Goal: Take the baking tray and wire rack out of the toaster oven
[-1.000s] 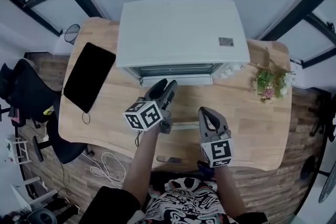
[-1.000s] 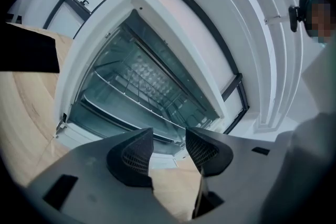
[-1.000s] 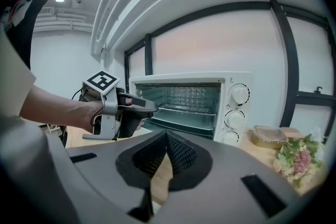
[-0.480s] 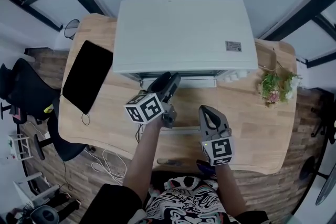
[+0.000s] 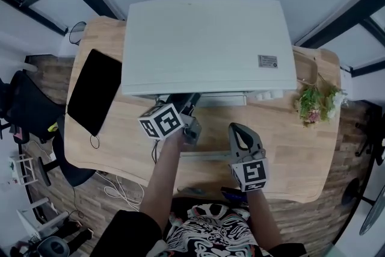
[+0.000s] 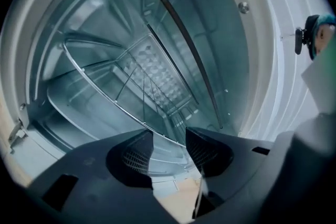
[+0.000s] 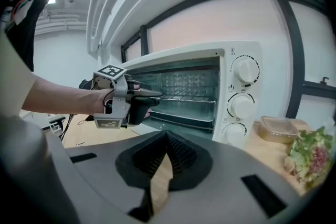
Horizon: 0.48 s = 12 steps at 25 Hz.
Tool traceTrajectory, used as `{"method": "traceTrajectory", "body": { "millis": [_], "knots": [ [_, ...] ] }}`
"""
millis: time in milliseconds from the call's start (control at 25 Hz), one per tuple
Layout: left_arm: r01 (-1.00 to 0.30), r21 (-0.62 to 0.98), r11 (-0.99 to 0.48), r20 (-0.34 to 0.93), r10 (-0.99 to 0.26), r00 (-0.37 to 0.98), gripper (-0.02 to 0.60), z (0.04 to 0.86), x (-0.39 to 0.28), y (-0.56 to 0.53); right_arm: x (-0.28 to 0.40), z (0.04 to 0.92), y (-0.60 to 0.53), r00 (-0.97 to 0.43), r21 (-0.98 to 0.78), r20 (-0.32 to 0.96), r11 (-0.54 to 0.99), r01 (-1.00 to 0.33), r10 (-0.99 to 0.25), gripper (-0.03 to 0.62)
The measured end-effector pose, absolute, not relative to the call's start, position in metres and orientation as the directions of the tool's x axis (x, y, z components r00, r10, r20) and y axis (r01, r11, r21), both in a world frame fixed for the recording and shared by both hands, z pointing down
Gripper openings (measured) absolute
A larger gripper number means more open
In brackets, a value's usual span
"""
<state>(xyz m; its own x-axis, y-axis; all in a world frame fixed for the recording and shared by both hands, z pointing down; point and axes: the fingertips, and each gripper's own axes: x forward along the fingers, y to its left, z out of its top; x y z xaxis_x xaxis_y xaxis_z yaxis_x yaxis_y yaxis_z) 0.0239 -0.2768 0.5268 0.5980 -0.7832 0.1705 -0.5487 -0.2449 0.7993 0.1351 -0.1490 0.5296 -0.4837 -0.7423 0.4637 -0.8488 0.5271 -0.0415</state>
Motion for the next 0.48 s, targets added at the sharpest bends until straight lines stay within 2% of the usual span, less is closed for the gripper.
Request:
{"method": "traceTrajectory", "body": {
  "millis": [360, 480],
  "knots": [
    [-0.527, 0.815, -0.242, 0.150, -0.789, 0.596, 0.172, 0.524, 0.026, -0.296, 0.142, 0.537, -0.155, -0.472, -0.052, 0.480, 0.513, -0.857, -0.739, 0.001],
    [-0.514, 0.826, -0.229, 0.152, -0.789, 0.595, 0.094, 0.527, 0.026, -0.301, 0.145, 0.539, -0.156, -0.467, -0.050, 0.483, 0.509, -0.859, -0.741, 0.000]
  ]
}}
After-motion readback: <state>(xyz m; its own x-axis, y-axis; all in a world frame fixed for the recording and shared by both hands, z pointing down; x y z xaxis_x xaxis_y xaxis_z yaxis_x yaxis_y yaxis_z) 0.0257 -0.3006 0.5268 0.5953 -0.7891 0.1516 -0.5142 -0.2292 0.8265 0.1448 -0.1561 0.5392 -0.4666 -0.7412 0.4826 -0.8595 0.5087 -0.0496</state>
